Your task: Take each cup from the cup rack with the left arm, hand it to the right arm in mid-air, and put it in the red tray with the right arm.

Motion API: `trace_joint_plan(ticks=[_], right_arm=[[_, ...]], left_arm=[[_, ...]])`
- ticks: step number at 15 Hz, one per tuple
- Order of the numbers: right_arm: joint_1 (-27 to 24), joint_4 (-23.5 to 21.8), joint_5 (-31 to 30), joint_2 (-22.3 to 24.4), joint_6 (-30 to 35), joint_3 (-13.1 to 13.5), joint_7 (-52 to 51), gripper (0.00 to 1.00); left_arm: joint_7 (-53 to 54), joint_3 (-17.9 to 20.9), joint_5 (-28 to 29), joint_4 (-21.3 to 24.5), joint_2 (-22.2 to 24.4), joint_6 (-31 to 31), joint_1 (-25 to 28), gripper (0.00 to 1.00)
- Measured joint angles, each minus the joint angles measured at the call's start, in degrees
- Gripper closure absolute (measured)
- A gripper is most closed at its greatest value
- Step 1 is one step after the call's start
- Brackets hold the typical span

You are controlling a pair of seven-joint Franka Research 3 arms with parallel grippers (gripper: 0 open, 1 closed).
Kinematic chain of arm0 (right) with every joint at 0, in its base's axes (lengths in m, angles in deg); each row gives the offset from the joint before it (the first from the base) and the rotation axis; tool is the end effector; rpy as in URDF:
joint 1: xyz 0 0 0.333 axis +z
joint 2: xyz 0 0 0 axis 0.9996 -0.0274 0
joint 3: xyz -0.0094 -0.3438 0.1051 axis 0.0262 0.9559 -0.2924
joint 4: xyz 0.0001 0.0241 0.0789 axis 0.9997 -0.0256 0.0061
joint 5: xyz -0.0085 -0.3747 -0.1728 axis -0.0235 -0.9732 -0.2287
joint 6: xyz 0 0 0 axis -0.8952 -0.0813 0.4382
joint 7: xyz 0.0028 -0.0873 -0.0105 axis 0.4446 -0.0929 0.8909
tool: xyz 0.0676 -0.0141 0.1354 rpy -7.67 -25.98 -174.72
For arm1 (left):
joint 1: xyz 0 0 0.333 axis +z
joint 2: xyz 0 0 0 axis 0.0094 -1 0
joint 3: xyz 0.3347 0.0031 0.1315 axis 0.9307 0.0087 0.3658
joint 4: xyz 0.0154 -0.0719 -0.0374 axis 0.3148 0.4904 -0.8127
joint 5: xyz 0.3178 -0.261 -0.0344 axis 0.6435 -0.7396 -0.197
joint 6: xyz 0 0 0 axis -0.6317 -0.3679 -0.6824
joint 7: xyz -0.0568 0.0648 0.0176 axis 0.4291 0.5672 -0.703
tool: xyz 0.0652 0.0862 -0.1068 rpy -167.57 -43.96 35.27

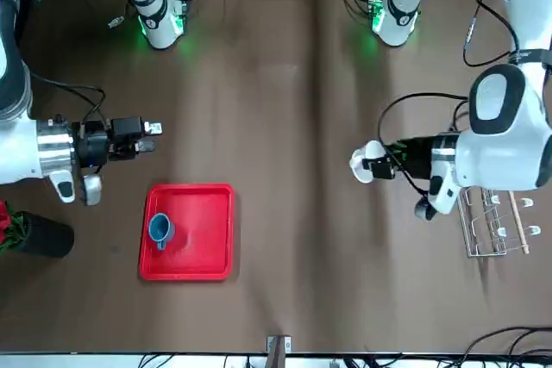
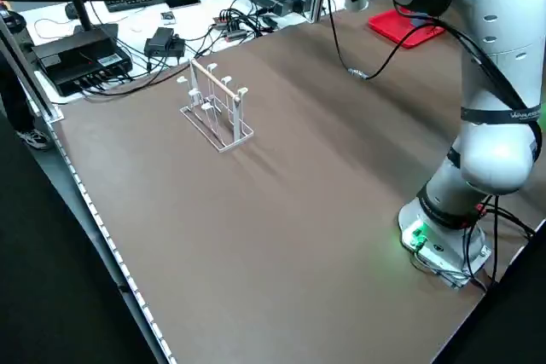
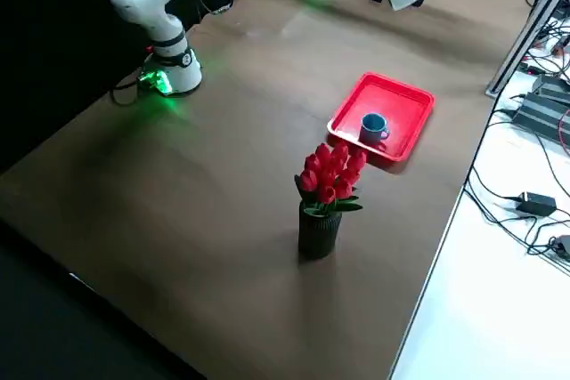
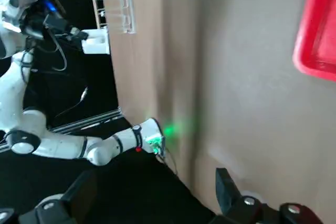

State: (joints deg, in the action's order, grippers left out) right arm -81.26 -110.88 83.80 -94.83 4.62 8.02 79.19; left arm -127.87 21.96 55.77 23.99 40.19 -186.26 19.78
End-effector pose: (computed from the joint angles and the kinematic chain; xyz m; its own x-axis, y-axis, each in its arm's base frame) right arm 0.6563 0.1495 0.5229 0.9494 0.2619 -0.1734 -0.0008 -0.5501 -0.8351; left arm 0.6651 -0.1986 0.4645 0.7704 0.3083 -0.5581 0.5641 -0.7376 0.3712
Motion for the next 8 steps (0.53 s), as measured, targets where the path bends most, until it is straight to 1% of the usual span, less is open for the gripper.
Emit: trace_joint_plan(ticks=[4,6,8], right_arm=[[2.2,0.0,2.8,-0.7,0.3,-0.1,0.2,0.0],[3.0,0.0,3.6,-1.4,0.2,-0.1,0.2,0.0],[3.3,0.0,6.1,-2.0,0.2,-0.1,0.2,0.0]], left_arm=[[-10.3,-0.1,-4.4,0.0,-0.5,-0.2,-3.2,0.23],[-11.8,-0.1,-10.0,0.0,-0.7,-0.8,-3.8,0.23],[-11.9,-0.1,-16.6,0.0,-1.6,-1.8,-3.9,0.23]])
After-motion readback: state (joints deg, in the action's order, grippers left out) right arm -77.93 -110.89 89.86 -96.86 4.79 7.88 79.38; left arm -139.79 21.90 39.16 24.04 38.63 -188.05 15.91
